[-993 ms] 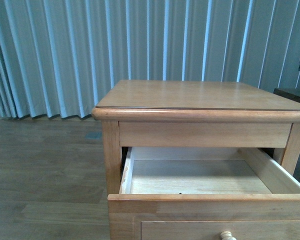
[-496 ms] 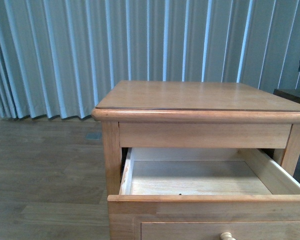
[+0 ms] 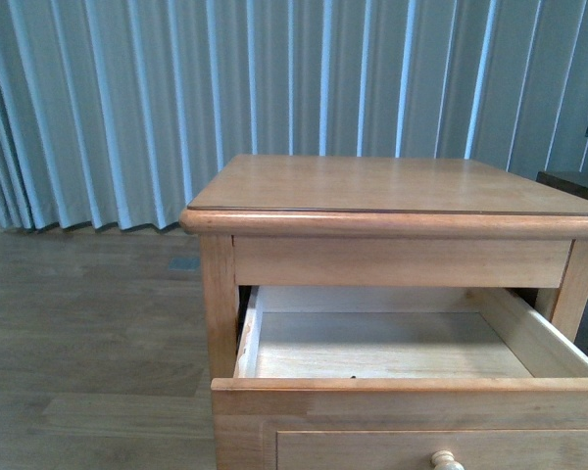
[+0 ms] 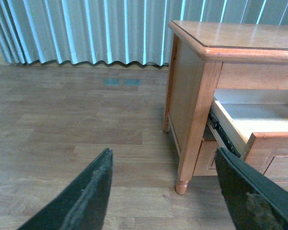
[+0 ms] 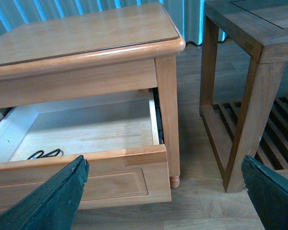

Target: Put charger into drawer

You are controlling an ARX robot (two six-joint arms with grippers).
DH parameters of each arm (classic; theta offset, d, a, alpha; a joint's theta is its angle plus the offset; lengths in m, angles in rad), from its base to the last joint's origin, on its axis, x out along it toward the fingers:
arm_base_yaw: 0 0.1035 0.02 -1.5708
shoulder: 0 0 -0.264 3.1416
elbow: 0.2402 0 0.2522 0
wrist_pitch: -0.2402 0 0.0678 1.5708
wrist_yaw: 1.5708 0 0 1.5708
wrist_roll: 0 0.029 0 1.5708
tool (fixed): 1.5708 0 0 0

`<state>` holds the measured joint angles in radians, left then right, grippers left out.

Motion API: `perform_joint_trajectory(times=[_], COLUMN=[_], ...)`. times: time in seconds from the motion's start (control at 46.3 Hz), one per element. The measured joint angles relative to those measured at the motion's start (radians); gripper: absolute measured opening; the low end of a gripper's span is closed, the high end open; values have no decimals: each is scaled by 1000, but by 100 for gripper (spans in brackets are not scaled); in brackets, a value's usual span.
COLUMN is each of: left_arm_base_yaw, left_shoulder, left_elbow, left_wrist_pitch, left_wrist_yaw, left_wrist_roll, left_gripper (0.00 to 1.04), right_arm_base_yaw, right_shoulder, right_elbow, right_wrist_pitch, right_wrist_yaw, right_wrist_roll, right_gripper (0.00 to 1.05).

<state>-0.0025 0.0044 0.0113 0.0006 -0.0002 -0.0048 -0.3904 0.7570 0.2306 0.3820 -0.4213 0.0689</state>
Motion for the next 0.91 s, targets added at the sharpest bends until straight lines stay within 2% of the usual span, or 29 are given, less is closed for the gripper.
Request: perform_joint_trajectory(times=[0.043,0.108,0.173,0.302,0.41,0.496,0.777,0.906], left_arm_base_yaw=[0,0,0,0,0,0,0,0], left_shoulder=[0,0,0,0,0,0,0,0], left_elbow=[0,0,0,0,0,0,0,0], left_wrist_pitch=[0,0,0,0,0,0,0,0], left_wrist_yaw=[0,0,0,0,0,0,0,0], left_wrist_roll=[0,0,0,1,1,1,1,1], left_gripper=[79,90,100,99,99,99,99,99], right_arm_base_yaw=[-2,-10,-6,29,93,147,343,397], right_shoulder=[3,18,19,25,61,87,286,449], right_elbow=[-2,-29,-37,-35,-25,-22,21,111], right_wrist_pitch=[9,114,128,37,-89,-124,-22,11], right_wrist_yaw=[-12,-102,-140,-151,-121,-89,50,93], right_wrist_roll=[-6,-66,-135,-256,-342,-389,-420,-412], right_gripper=[96,96,96,96,96,96,96,96])
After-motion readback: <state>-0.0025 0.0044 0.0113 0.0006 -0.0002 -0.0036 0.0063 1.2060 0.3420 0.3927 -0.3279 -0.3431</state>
